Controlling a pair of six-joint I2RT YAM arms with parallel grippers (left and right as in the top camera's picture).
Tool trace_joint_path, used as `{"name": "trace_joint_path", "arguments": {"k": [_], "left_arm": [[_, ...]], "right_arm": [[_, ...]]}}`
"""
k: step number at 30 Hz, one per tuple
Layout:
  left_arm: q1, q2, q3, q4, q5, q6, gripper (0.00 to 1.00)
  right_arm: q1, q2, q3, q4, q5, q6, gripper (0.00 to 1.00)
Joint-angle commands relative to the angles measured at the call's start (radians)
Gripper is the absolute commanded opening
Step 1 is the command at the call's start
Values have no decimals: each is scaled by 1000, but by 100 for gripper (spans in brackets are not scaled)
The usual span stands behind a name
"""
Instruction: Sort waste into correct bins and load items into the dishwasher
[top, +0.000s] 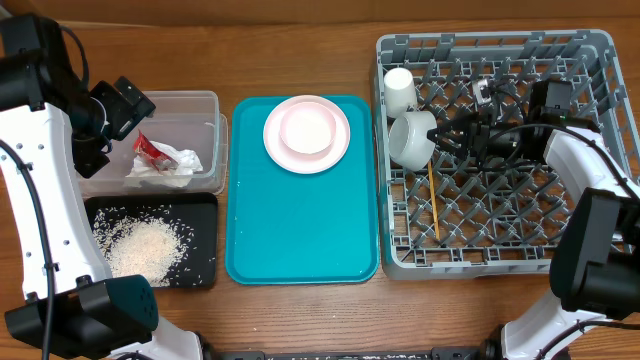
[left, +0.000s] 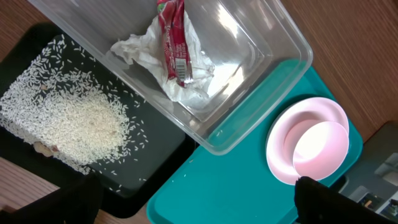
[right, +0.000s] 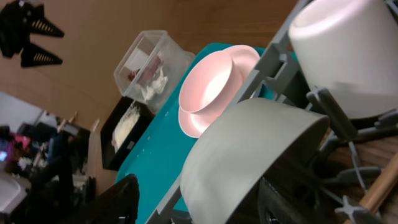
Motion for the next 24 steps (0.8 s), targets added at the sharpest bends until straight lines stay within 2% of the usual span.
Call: {"name": "trace_joint_path", "arguments": {"k": [1,4,7,11,14,15,17,19,20,24], "left_arm": [[-2,-24,18,1,1,13,100],[-2,-24,18,1,1,13,100],[-2,-24,18,1,1,13,100],[-2,-24,18,1,1,13,100],[-2,-24,18,1,1,13,100],[-2,-24,18,1,1,13,100],[-2,-24,18,1,1,13,100],[-2,-24,18,1,1,13,100],[-2,-24,18,1,1,13,100],[-2,-24,18,1,1,13,100]], "right_arm": [[-8,8,28,3,17,89,63],[-14,7,64,3,135,224,63],[-13,5,115,-8,335,387,63],[-12,5,216,-98,506,438,63],[-10,5,294,-207,540,442,60],[-8,5,311,-240,540,441,55],[-3,5,337,-307,540,441,28],[4,5,349,-373,540,441,9],[8,5,349,-408,539,442,4],[34,5,349,-531,541,441,4]]}}
